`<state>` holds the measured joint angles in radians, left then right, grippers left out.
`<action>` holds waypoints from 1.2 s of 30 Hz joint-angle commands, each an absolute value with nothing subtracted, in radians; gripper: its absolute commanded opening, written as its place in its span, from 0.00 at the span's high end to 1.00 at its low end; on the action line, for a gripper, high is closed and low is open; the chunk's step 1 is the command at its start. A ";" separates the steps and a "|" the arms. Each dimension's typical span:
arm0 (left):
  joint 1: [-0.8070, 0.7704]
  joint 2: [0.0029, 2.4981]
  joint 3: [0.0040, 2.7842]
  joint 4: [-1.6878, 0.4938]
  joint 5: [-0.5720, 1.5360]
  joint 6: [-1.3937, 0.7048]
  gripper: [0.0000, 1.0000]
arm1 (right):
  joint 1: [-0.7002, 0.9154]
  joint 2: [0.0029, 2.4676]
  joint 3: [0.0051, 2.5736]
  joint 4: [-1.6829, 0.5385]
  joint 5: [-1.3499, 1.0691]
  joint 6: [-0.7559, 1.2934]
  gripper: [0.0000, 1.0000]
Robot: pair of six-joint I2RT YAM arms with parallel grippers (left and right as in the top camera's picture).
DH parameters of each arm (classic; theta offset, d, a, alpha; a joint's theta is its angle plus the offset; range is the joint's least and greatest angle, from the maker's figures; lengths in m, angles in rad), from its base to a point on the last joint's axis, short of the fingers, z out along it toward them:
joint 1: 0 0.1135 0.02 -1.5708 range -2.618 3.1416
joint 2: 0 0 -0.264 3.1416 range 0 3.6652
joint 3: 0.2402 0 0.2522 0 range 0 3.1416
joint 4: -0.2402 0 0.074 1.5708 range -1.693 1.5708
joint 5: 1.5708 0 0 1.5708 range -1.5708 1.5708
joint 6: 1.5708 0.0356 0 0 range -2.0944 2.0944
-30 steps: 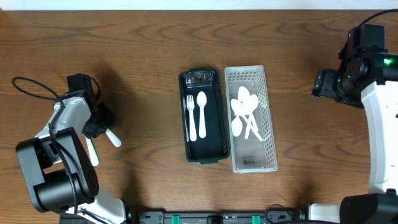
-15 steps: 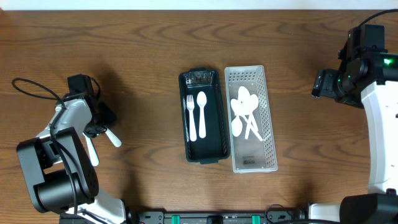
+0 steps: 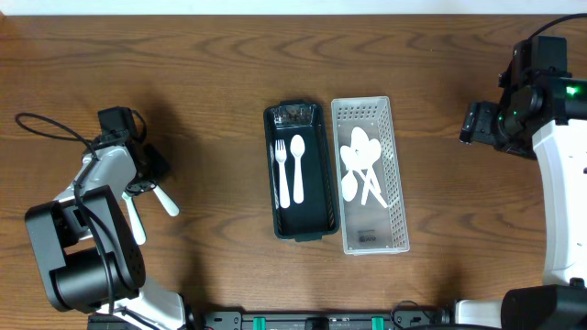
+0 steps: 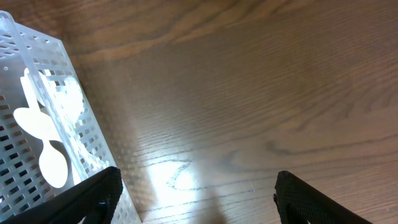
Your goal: Pack container
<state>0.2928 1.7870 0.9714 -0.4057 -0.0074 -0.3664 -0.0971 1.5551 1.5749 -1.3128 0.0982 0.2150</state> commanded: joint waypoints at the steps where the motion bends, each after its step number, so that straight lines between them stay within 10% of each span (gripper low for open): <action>1: 0.298 1.818 0.948 -0.397 -0.013 -0.352 0.53 | -0.098 1.558 1.574 -1.314 0.101 0.200 0.18; 23: 0.298 1.824 0.948 -0.353 -0.118 -0.352 0.53 | -0.098 1.558 1.574 -1.326 0.101 0.200 0.18; 36: 0.298 1.829 0.948 -0.353 -0.117 -0.352 0.77 | -0.098 1.558 1.574 -1.328 0.101 0.200 0.18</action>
<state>0.2928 1.7981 0.9649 -0.3454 -0.0944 -0.3637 -0.0971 1.5551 1.5749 -1.3243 0.0978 0.2150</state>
